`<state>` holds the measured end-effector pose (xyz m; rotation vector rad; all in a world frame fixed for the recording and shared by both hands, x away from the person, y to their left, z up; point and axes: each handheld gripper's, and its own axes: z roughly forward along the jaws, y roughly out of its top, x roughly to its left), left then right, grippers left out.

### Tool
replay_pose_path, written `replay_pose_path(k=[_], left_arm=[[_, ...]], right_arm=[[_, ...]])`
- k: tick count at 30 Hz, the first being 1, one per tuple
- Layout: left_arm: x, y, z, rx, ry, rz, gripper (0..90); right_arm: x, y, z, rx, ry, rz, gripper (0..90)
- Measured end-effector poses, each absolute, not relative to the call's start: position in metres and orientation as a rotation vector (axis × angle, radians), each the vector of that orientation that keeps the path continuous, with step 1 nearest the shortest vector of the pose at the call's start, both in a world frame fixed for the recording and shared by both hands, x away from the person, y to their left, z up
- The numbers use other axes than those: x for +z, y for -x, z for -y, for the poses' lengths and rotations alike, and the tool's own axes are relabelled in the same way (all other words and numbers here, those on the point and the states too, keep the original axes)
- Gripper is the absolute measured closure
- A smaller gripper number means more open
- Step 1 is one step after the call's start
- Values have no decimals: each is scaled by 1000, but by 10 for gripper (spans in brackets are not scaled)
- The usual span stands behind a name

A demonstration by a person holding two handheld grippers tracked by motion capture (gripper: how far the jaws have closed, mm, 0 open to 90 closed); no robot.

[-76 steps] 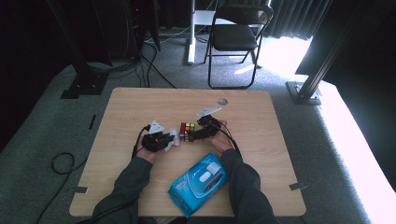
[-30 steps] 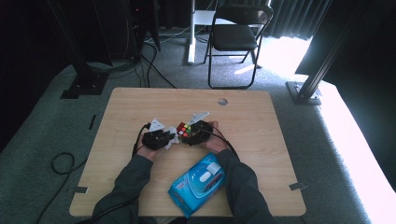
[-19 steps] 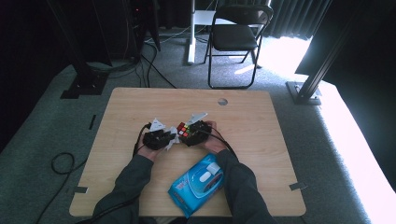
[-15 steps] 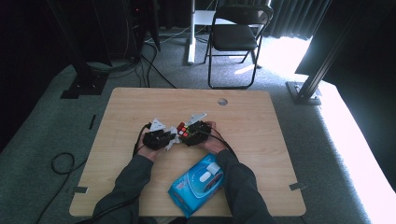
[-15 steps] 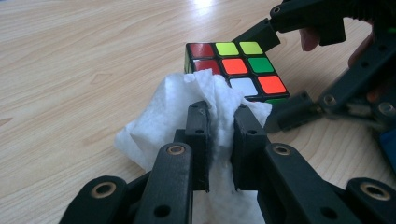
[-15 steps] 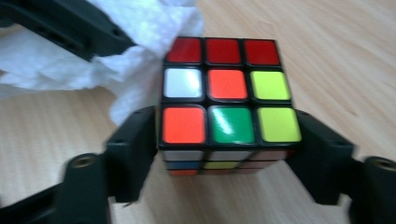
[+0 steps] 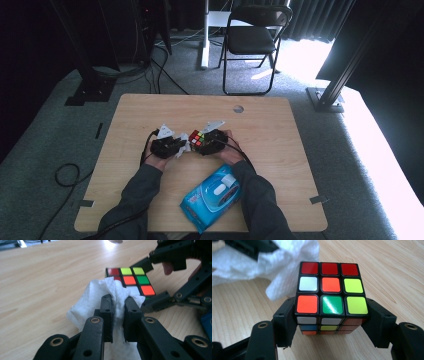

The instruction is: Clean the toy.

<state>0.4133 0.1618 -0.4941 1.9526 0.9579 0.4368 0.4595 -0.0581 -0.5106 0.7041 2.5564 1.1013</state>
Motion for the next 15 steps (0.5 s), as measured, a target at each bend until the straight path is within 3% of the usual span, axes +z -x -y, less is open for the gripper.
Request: replay_pose_path(k=[15], left_arm=[[-473, -418, -160, 451, -1903, -934, 854]], right_arm=[[-502, -453, 47, 1127, -643, -2618, 342]])
